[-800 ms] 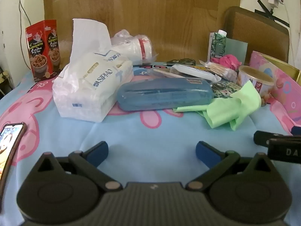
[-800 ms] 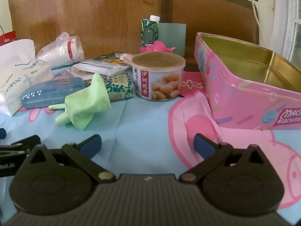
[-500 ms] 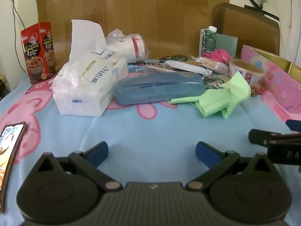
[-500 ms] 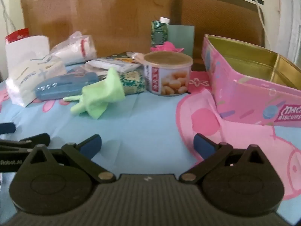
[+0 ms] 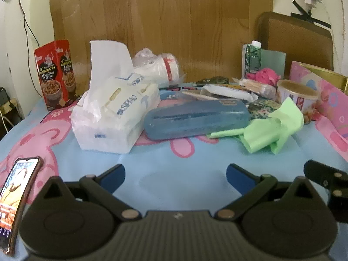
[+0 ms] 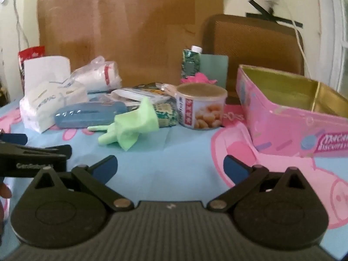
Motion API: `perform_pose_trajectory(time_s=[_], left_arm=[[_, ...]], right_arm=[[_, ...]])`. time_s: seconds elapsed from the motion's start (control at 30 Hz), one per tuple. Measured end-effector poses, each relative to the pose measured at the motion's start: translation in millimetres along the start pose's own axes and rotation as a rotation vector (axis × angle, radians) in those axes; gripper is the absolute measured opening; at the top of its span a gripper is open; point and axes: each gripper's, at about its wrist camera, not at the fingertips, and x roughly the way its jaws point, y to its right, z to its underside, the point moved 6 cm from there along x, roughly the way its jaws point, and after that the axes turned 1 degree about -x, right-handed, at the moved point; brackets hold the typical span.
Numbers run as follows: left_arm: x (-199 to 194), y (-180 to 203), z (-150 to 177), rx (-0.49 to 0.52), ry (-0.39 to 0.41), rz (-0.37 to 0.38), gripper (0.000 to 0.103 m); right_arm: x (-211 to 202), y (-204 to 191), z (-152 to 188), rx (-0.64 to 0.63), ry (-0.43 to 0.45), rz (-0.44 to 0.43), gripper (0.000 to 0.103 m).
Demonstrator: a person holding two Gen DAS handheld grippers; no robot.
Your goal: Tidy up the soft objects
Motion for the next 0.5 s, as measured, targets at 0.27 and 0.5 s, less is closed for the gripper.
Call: perform_pose_trajectory(time_s=[0.27, 0.5], left_arm=[[0.6, 0.1, 2.2, -0.006, -0.02, -0.009, 0.103], [1.2, 1.6, 4.1, -0.016, -0.036, 0.034, 0.103]], right_arm=[[2.6, 1.7, 2.4, -0.003, -0.013, 0.009, 0.099], [2.1, -0.6, 2.1, -0.006, -0.011, -0.007, 0.099]])
